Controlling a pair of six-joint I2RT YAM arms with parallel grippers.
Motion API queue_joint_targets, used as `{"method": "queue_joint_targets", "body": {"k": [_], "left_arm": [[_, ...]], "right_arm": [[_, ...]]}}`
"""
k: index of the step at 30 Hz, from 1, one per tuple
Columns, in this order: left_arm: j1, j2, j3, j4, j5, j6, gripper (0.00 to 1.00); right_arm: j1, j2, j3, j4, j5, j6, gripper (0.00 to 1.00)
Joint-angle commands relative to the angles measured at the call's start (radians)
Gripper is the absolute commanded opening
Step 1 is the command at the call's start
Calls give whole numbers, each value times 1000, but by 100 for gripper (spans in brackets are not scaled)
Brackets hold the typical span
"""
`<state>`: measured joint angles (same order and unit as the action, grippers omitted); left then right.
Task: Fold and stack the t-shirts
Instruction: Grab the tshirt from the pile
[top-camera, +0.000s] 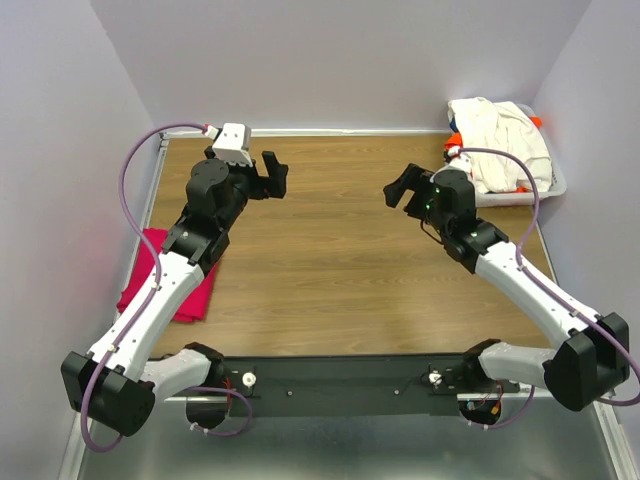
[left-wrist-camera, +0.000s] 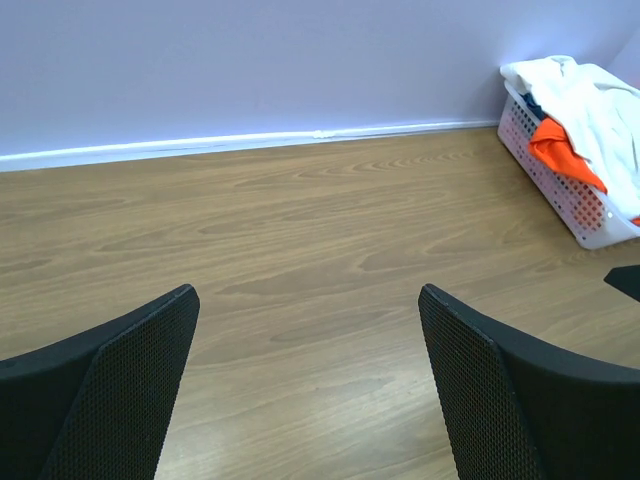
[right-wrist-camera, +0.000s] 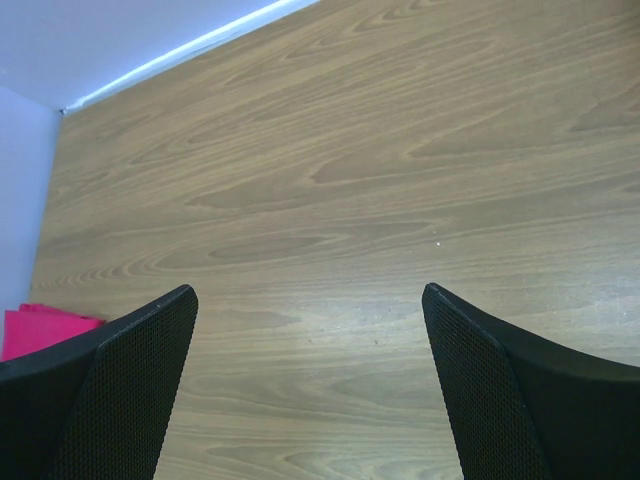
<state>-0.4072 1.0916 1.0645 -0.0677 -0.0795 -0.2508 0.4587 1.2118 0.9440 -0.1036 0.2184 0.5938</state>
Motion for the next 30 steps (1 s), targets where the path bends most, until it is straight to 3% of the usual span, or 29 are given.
{"method": "queue_joint_targets", "body": {"k": [1,6,11,17,20,30], "left_arm": [[-1,-4,-3,32,44,-11,98],[-1,2,5,34,110,-24,98],[-1,7,11,29,153,-33,98],[-1,30,23,14,196,-48,98],[-1,27,25,11,198,-48,98],[-1,24,28,3,211,-53,98]], "right_arm": [[-2,-26,41,-5,41,-31,100],[-3,17,128,-8,108,-116,100],[-34,229,313,-8,203,-250,100],[-357,526,562,-8,101,-215,99],[-419,632,650,-8,143,-223,99],[-597,948,907,-8,62,-131,92]]}}
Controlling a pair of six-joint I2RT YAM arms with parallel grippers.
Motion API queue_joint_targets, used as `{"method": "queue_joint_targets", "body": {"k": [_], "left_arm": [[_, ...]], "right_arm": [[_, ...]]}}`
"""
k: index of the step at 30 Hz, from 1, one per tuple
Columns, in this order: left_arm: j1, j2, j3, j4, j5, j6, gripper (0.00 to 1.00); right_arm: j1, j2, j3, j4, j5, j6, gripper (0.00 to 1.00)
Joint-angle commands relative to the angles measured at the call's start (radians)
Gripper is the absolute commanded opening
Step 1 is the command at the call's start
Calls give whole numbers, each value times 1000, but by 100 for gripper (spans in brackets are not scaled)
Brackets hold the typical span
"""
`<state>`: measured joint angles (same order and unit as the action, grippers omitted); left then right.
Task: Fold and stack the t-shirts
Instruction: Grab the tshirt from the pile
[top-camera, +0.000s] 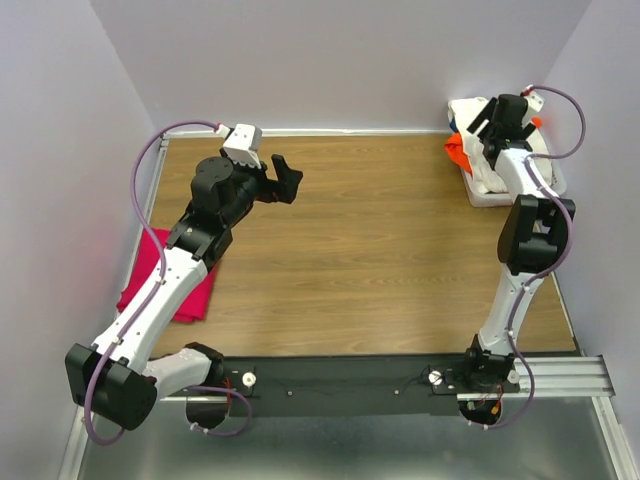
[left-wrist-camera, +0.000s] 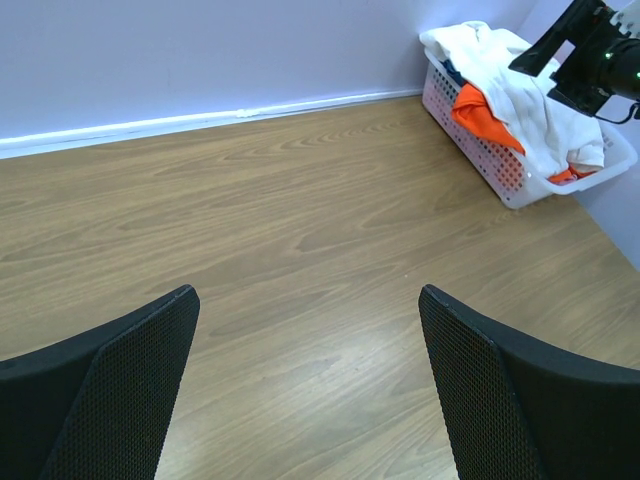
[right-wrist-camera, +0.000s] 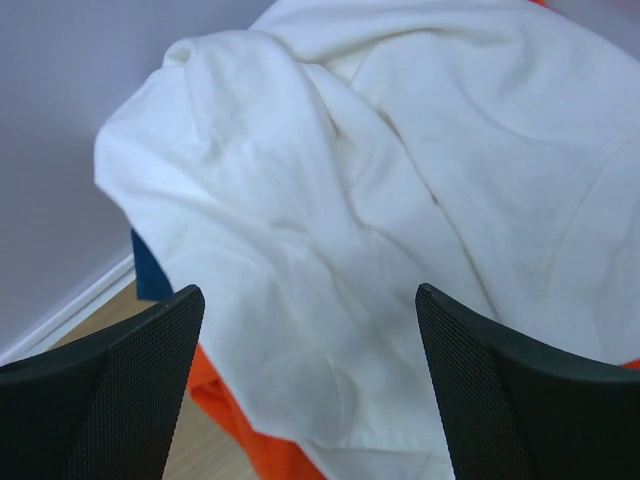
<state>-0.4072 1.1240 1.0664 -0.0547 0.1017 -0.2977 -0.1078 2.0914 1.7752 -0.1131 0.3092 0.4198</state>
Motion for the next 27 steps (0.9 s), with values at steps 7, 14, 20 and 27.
{"method": "queue_joint_targets", "body": {"k": [7,14,20,27], "left_arm": [[-1,-12,21,-11,24,-4,98],[-1,-10,21,-10,23,-4,98],[-1,-9,21,-7,20,-4,98],[-1,-7,23,-8,20,-4,98]], "right_arm": [[-79,179,124,4,-27,51,93],[-87,193,115,3,-71,43,73],[-89,142,102,3,-73,33,17],[-87,42,86,3,-117,20,0]]}}
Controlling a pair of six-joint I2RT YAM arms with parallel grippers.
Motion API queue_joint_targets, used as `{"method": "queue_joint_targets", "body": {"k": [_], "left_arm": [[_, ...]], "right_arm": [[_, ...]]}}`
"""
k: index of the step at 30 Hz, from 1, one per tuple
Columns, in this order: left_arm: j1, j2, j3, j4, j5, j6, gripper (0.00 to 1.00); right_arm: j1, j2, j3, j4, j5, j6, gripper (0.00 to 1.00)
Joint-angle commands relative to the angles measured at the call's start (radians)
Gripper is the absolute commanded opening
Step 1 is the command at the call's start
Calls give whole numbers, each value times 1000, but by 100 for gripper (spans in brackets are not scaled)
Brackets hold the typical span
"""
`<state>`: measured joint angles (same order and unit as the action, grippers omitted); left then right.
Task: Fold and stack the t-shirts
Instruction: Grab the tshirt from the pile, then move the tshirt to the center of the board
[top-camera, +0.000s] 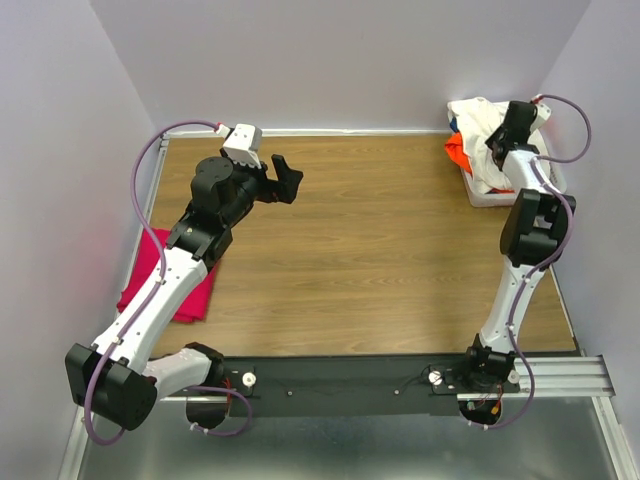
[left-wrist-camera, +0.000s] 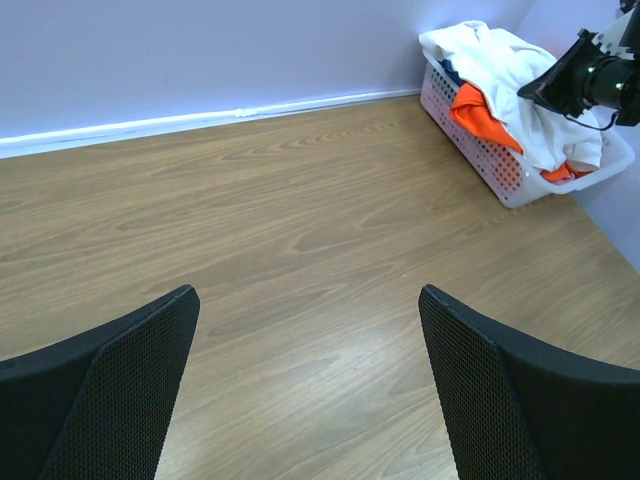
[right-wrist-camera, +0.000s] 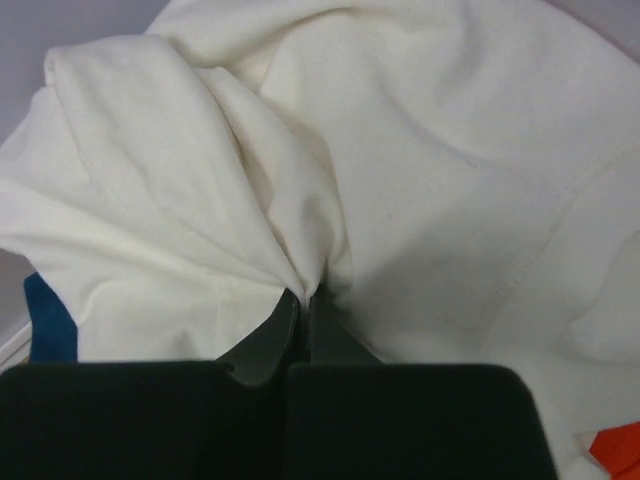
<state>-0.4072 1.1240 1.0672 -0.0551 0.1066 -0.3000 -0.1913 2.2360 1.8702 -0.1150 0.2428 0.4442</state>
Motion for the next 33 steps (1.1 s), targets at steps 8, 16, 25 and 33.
{"method": "queue_joint_targets", "body": {"k": [8,16,25,33], "left_arm": [[-1,-12,20,-9,15,-2,98],[-1,-13,22,-11,7,2,98],[1,-16,25,-18,-11,2,98],[2,-27,22,-26,-62,-7,98]], "right_arm": [[-2,-308,-49,6,-76,-13,1],[18,-512,-31,29,-218,-4,1],[185,-702,-39,81,-407,34,1],[371,-786,-328,169,-459,117,59]]}}
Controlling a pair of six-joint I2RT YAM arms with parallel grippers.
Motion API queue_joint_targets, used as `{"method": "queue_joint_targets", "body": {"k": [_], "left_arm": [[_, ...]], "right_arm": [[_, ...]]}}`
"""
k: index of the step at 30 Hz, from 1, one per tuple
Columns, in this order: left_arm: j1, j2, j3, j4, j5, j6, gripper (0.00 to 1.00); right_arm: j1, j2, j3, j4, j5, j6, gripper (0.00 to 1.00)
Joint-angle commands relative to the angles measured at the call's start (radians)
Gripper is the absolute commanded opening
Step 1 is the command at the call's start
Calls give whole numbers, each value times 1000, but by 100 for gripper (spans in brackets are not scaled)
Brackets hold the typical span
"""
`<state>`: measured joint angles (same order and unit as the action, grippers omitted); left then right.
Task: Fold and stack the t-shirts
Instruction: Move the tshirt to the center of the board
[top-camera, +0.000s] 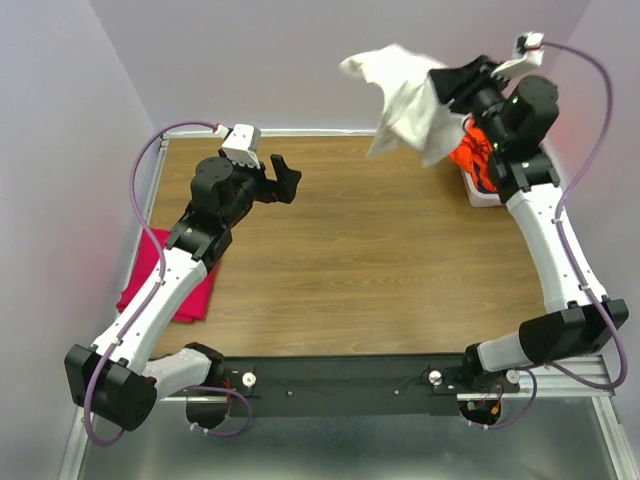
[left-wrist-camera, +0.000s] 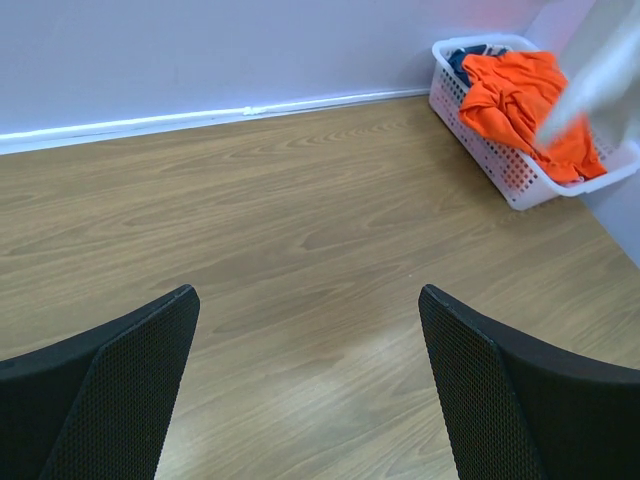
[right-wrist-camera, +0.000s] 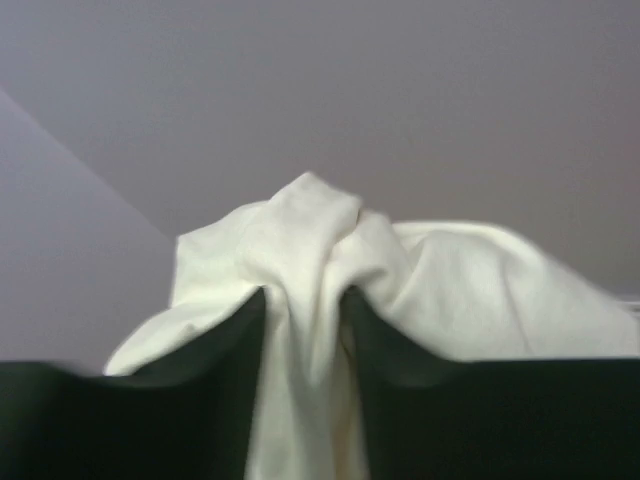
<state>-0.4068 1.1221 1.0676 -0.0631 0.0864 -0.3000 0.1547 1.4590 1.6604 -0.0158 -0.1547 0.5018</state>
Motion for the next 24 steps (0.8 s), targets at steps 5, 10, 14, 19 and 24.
{"method": "queue_joint_targets", "body": {"k": [5,10,14,19,24], "left_arm": [[2,-10,18,-26,-42,-40,98],[0,21,0,-75,-51,-102,98],[0,15,-92,-66,-57,-168,96],[-48,25,-251,0,-4,-237,93],[-99,74,-348,40,-20,-300,91]], "right_arm": [[29,38,-316,73,-94,101,84],[126,92,-523,68,-117,98,85],[287,81,-655,56,18,54,80],[449,64,-774,51,161,23,67],[563,89,-789,48,245,4,59]]}}
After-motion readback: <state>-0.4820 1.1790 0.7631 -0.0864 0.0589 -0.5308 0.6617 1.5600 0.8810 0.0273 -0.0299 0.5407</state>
